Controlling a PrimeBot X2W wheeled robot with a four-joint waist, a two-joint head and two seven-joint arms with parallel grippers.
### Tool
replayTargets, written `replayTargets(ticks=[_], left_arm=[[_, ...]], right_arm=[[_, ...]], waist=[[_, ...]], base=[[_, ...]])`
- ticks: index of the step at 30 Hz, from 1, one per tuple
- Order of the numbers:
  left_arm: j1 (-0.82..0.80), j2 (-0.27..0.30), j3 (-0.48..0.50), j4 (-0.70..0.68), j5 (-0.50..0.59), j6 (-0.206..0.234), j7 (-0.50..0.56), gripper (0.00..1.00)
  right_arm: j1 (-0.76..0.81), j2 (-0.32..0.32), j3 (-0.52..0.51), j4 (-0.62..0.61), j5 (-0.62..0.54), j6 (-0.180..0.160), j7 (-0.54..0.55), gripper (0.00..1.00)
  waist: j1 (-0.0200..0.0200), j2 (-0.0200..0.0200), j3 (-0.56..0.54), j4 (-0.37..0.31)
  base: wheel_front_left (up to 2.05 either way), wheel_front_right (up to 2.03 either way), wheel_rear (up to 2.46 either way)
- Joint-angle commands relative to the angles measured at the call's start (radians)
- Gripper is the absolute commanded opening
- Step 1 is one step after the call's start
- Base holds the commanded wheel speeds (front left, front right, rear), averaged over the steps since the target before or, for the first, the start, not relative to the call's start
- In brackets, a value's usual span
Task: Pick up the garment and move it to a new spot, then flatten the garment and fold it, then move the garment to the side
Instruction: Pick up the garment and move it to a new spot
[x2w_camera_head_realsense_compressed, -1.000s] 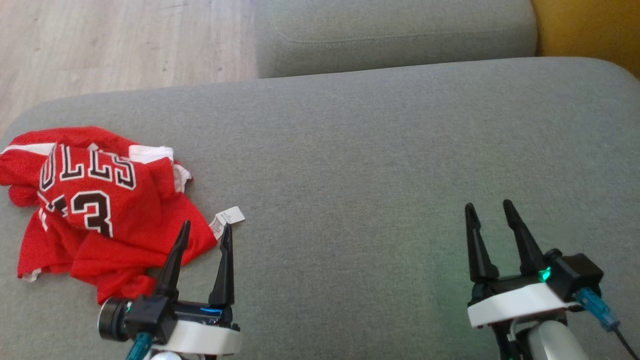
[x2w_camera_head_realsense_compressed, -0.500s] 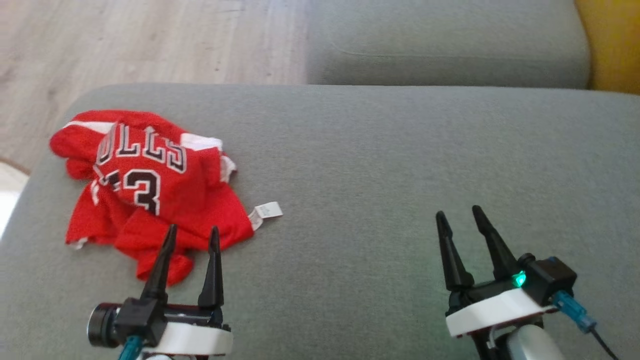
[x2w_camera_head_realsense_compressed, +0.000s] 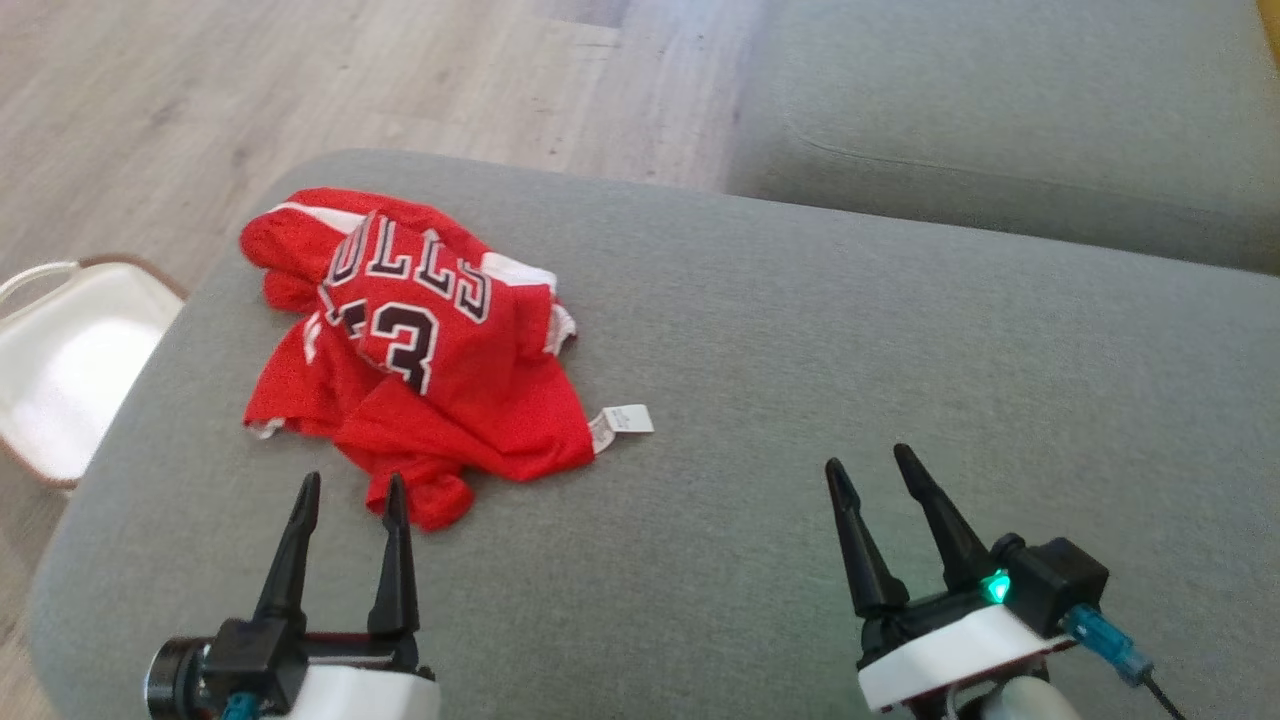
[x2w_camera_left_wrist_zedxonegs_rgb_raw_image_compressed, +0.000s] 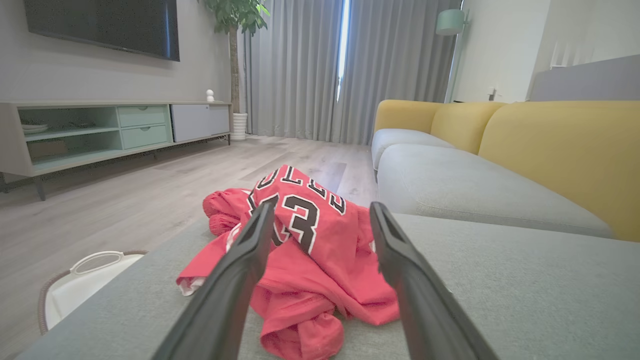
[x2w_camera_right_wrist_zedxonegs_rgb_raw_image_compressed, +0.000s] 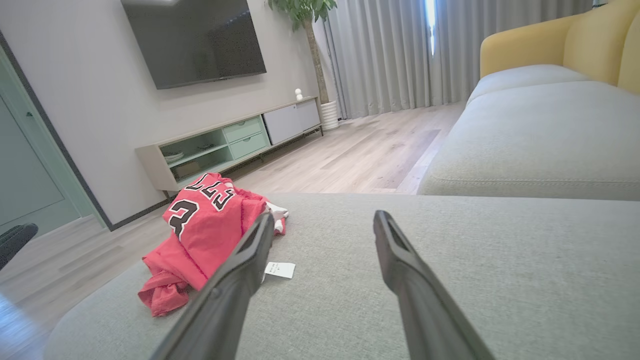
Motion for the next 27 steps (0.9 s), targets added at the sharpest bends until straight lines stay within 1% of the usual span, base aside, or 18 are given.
replayTargets(ticks=[1, 8, 15, 18, 20, 23, 25, 27], left_arm=[[-0.033, -0.002, 0.038, -0.033, 0.007, -0.004, -0.01, 1.0], [-0.022, -0.002, 0.053, -0.035, 0.01, -0.013, -0.01, 1.0], [-0.015, -0.002, 0.067, -0.032, 0.006, -0.017, -0.01, 1.0], [-0.047, 0.003, 0.064, -0.005, 0.002, -0.033, -0.01, 1.0], [-0.09, 0.016, 0.059, 0.006, 0.015, -0.044, -0.01, 1.0], [-0.176, 0.055, 0.043, 0.038, 0.026, -0.063, -0.01, 1.0], [-0.249, 0.088, 0.034, 0.095, 0.018, -0.072, -0.005, 1.0], [-0.344, 0.126, 0.02, 0.155, 0.009, -0.078, 0.03, 1.0]], right_arm=[[-0.019, -0.006, 0.031, -0.029, 0.012, -0.001, -0.011, 1.0], [-0.012, -0.006, 0.049, -0.023, 0.02, -0.001, -0.011, 1.0], [-0.012, -0.006, 0.056, -0.022, 0.023, -0.001, -0.011, 1.0], [-0.019, -0.006, 0.058, -0.02, 0.02, -0.001, -0.011, 1.0], [-0.029, -0.006, 0.06, -0.019, 0.01, -0.001, -0.011, 1.0], [-0.046, -0.006, 0.046, -0.021, -0.001, -0.001, -0.011, 1.0], [-0.057, -0.006, 0.038, -0.022, -0.004, -0.001, -0.011, 1.0], [-0.068, -0.006, 0.034, -0.022, -0.011, -0.001, -0.011, 1.0]], waist=[[0.0001, -0.0001, -0.008, 0.027], [0.0001, -0.0001, -0.016, 0.069], [0.0001, -0.0001, -0.014, 0.082], [0.0001, -0.0001, 0.003, 0.081], [0.0001, -0.0001, 0.019, 0.074], [0.0001, -0.0001, 0.051, 0.056], [0.0001, -0.0001, 0.077, 0.042], [0.0001, -0.0001, 0.106, 0.028]], base=[[0.0, 0.0, 0.0], [0.0, 0.0, 0.0], [0.0, 0.0, 0.0], [0.0, 0.0, 0.0], [0.0, 0.0, 0.0], [0.0, 0.0, 0.0], [0.0, 0.0, 0.0], [0.0, 0.0, 0.0]])
